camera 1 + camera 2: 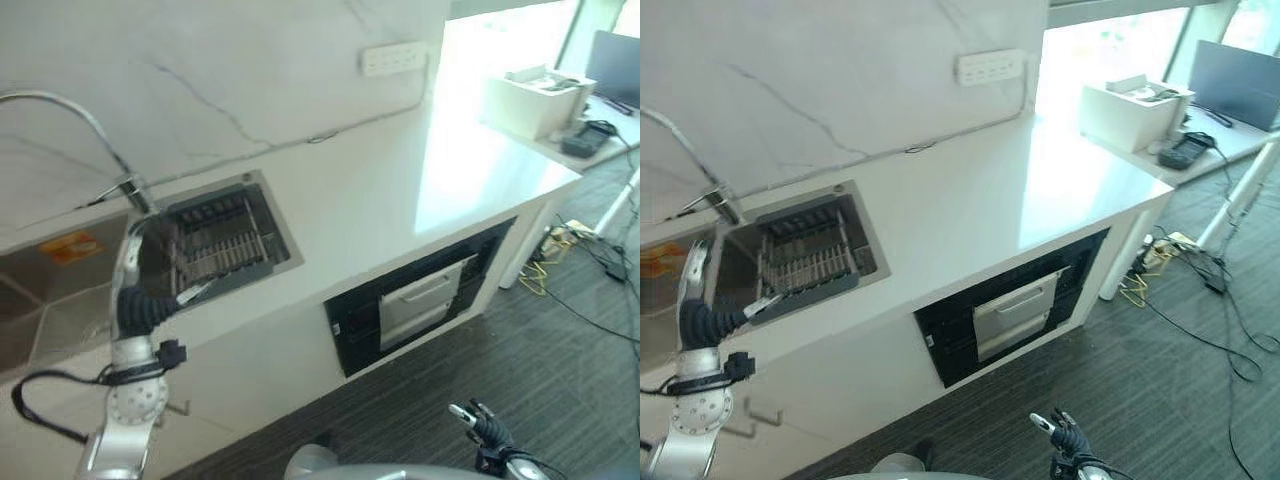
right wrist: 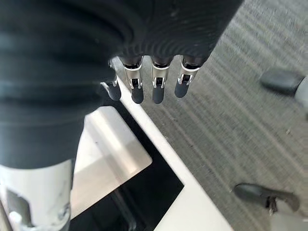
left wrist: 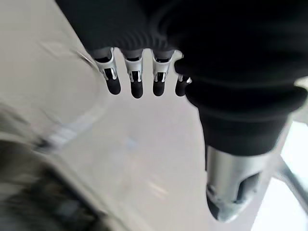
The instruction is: Place the dishes in the dishwasher.
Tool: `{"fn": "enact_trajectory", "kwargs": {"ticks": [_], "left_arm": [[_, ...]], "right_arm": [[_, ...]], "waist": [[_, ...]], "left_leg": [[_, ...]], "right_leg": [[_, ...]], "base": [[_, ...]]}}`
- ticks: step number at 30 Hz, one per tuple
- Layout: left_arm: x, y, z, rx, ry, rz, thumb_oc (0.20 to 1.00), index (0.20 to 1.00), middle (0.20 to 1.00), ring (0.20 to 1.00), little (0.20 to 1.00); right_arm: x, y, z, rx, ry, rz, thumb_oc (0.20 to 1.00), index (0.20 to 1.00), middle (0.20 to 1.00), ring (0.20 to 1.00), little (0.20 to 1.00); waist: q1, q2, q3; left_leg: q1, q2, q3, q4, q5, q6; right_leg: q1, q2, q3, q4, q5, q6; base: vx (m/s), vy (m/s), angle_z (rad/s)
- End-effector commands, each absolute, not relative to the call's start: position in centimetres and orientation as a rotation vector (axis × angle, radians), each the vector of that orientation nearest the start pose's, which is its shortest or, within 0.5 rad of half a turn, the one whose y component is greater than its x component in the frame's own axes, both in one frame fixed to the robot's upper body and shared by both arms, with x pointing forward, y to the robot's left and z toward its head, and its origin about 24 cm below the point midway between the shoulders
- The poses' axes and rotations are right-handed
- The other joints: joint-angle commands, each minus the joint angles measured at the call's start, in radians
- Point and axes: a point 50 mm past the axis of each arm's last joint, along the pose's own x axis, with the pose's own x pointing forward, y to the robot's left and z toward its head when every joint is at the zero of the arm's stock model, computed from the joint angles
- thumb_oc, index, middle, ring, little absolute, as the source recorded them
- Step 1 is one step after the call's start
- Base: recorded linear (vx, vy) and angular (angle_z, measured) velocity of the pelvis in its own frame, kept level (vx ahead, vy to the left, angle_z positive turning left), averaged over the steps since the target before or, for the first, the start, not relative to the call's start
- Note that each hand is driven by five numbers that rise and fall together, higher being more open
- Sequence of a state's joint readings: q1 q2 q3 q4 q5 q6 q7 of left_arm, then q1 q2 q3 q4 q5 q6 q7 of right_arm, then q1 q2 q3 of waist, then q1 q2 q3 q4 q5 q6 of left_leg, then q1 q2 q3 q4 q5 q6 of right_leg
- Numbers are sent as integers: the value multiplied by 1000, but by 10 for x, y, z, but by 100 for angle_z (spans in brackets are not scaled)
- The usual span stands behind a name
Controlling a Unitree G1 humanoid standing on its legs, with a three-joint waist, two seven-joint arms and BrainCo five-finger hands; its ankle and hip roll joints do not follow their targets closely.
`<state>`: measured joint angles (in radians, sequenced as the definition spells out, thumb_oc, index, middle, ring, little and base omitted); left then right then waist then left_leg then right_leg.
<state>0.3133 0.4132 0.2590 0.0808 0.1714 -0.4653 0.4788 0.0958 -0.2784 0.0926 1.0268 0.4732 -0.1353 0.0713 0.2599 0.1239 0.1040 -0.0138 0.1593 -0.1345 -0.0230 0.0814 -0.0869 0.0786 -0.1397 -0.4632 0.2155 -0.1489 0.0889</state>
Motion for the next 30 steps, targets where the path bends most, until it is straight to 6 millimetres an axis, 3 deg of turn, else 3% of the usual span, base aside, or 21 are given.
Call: {"fn": "enact_trajectory", "kwargs": {"ticks": [1, 2, 6, 8, 10, 12, 13, 14, 17, 20, 22, 25, 30], "left_arm": [[175, 320, 101, 530, -481, 680, 1000, 1000, 1000, 1000, 1000], [168, 323, 80, 496, -403, 694, 1000, 1000, 1000, 1000, 1000], [149, 324, 28, 410, -208, 702, 1000, 1000, 1000, 1000, 1000], [136, 315, -10, 372, -39, 622, 1000, 1000, 1000, 1000, 1000], [132, 305, -28, 360, 49, 554, 1000, 1000, 1000, 1000, 1000], [120, 286, -61, 333, 241, 405, 1000, 1000, 1000, 1000, 1000], [117, 281, -68, 322, 282, 369, 1000, 1000, 1000, 1000, 1000], [105, 270, -90, 268, 441, 293, 1000, 1000, 1000, 1000, 1000], [69, 259, -131, 31, 759, 322, 1000, 1000, 1000, 1000, 1000], [43, 248, -152, -160, 995, 271, 1000, 1000, 1000, 1000, 1000], [32, 242, -160, -186, 1126, 191, 1000, 1000, 1000, 1000, 1000], [43, 237, -162, -343, 1166, 117, 1000, 1000, 1000, 1000, 1000], [76, 229, -160, -244, 1220, -71, 1000, 1000, 1000, 1000, 1000]], "right_arm": [[144, -239, -131, 198, 791, -279, 1000, 1000, 1000, 1000, 1000], [145, -242, -131, 201, 791, -296, 1000, 1000, 1000, 1000, 1000], [144, -247, -132, 220, 791, -317, 1000, 1000, 1000, 1000, 1000], [141, -248, -134, 241, 798, -329, 1000, 1000, 1000, 1000, 1000], [141, -249, -134, 256, 802, -339, 1000, 1000, 1000, 1000, 1000], [138, -253, -135, 267, 808, -346, 1000, 1000, 1000, 1000, 1000], [138, -254, -135, 270, 809, -347, 1000, 1000, 1000, 1000, 1000], [137, -255, -135, 276, 812, -351, 1000, 1000, 1000, 1000, 1000], [129, -261, -137, 273, 846, -357, 1000, 1000, 1000, 1000, 1000], [114, -262, -143, 259, 910, -376, 1000, 1000, 1000, 1000, 1000], [100, -267, -147, 225, 975, -392, 1000, 1000, 1000, 1000, 1000], [80, -279, -149, 182, 1068, -434, 1000, 1000, 1000, 1000, 1000], [46, -276, -157, 223, 1263, -384, 1000, 1000, 1000, 1000, 1000]], "waist": [[16, -73, 74], [33, -72, 81], [68, -69, 102], [83, -65, 112], [86, -60, 118], [81, -53, 119], [78, -51, 120], [65, -45, 124], [16, -35, 128], [-36, -36, 131], [-88, -36, 131], [-161, -33, 119], [-233, -58, 91]], "left_leg": [[-46, 31, 28, 79, 12, -104], [-60, 28, 6, 90, 39, -108], [-94, 20, -16, 114, 110, -108], [-104, 13, 2, 119, 140, -108], [-100, 14, 15, 111, 155, -111], [-95, 19, 33, 99, 171, -115], [-94, 22, 37, 98, 173, -115], [-89, 29, 50, 99, 176, -116], [-80, 43, 84, 115, 175, -117], [-71, 54, 123, 127, 162, -116], [-68, 68, 166, 133, 152, -117], [-57, 81, 221, 118, 131, -112], [-17, 61, 287, 68, 24, -83]], "right_leg": [[75, -20, 34, -9, -49, -28], [78, 1, 33, 0, -60, -41], [99, 41, 14, 32, -89, -63], [116, 65, -11, 48, -101, -76], [126, 77, -26, 51, -100, -80], [130, 85, -35, 56, -100, -81], [129, 85, -36, 58, -99, -81], [127, 85, -34, 65, -99, -81], [118, 74, -18, 74, -97, -76], [107, 62, 10, 70, -88, -64], [96, 51, 39, 62, -81, -53], [78, 42, 86, 27, -60, -36], [46, -1, 131, -41, -4, 3]], "base": [[-113, -149, 119], [-109, -161, 105], [-79, -173, 45], [-28, -180, 50], [-8, -105, 58], [-7, -37, 42], [8, 16, 28], [17, 59, 8], [60, 109, -16], [111, 129, -45], [115, 188, -49], [99, 191, -84], [42, 69, -69]]}}
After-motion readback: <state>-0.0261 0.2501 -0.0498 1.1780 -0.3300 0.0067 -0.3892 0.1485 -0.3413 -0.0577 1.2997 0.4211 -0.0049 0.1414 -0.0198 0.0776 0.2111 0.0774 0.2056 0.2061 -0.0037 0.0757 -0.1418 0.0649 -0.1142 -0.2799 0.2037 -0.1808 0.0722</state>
